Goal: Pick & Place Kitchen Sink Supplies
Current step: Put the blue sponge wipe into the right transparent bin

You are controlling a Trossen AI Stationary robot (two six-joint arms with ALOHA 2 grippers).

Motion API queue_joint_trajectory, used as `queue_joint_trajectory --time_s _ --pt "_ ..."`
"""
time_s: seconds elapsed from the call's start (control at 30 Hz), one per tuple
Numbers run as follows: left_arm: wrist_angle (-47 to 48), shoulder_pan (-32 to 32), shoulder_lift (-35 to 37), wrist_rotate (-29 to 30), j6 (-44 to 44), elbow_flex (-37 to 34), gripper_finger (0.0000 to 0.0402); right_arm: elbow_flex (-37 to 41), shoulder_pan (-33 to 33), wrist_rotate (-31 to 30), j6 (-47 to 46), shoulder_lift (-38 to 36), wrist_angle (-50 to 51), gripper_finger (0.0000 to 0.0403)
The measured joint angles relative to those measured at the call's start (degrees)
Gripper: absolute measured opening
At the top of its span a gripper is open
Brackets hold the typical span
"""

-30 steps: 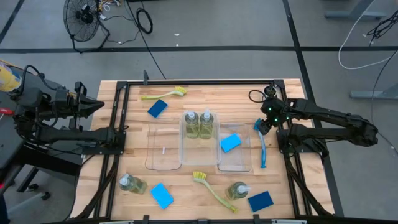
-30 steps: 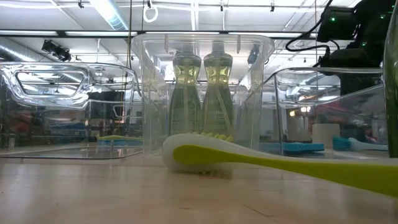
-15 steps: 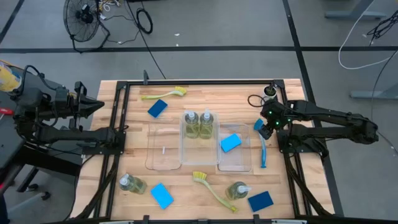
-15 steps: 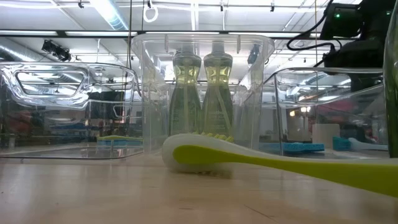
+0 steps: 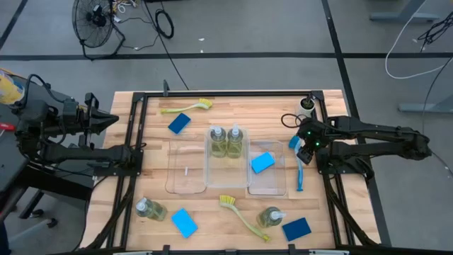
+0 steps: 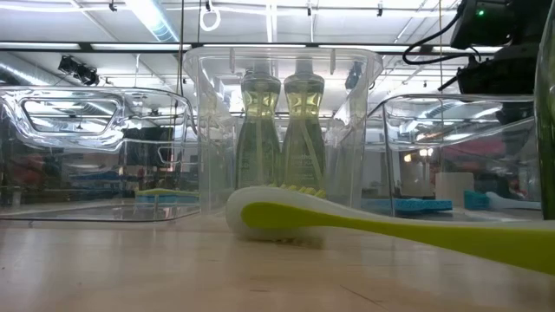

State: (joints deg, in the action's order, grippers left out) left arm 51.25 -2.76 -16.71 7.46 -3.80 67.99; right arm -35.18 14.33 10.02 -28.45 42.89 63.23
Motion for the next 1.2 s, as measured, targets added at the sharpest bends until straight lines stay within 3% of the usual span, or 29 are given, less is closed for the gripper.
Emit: queue_joint_trajectory --time_s 0.8,1.03,1.2 --pt "0.00 0.00 0.00 0.00 0.01 -0.01 0.0018 -0.15 -2.37 0.07 -1.09 -0.94 -4.46 0.0215" --pt "0.00 -0.02 0.00 -0.01 0.01 0.00 0.0018 -4.21 -3.72 0.24 -0.35 -0.96 -3.79 0.0215" --pt "0.00 -0.01 0.00 -0.01 -0.01 -0.01 0.0018 -6.68 -5.72 7.99 2.97 -1.00 -1.51 0.0215"
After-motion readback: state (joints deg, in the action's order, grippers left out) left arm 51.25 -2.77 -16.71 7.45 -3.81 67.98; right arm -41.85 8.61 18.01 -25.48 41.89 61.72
